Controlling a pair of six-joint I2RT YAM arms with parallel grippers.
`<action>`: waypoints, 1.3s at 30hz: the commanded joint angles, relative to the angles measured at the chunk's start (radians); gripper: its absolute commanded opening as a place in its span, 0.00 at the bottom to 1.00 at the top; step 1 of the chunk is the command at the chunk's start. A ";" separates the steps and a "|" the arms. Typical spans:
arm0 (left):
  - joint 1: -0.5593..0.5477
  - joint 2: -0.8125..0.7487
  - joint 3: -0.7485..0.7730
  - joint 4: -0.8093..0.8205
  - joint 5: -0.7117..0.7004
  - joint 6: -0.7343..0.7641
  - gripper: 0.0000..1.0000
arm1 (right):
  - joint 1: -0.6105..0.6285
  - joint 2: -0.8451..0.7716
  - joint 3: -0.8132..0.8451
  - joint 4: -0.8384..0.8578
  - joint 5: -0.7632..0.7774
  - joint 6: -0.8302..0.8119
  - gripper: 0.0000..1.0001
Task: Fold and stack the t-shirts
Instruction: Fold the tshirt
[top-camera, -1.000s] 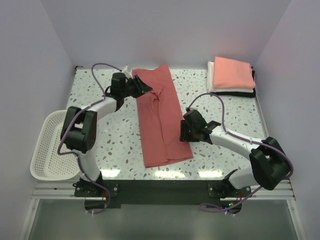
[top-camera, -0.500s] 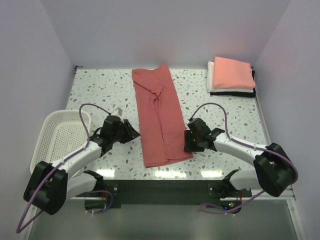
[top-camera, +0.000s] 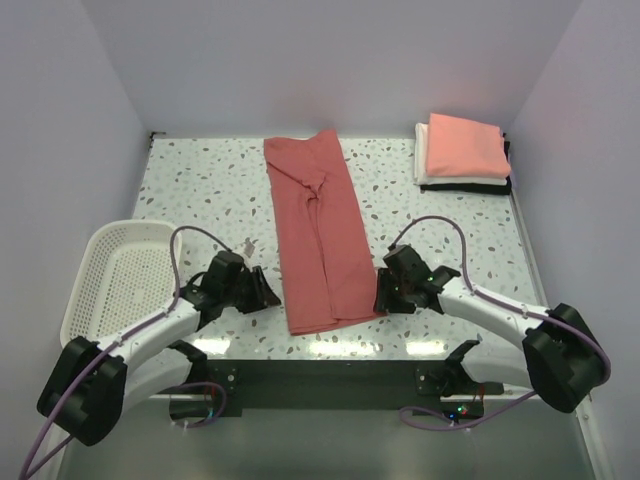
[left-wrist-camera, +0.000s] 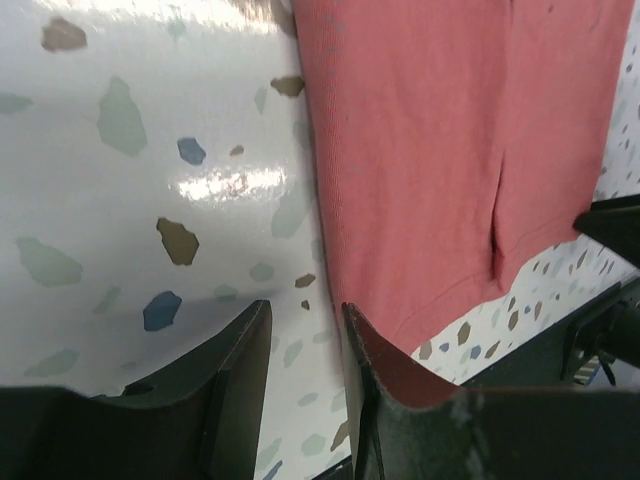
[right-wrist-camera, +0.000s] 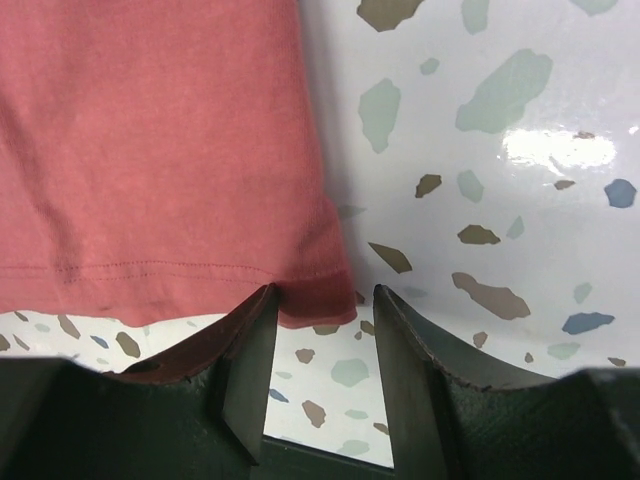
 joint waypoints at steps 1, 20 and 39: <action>-0.045 -0.004 -0.031 0.034 0.062 -0.006 0.39 | -0.001 -0.044 0.015 -0.047 0.045 0.027 0.47; -0.289 0.070 -0.029 0.031 -0.087 -0.087 0.38 | -0.019 -0.011 -0.031 -0.007 0.022 0.018 0.43; -0.359 0.092 0.007 -0.139 -0.164 -0.093 0.00 | -0.008 -0.002 -0.094 0.061 -0.113 0.038 0.00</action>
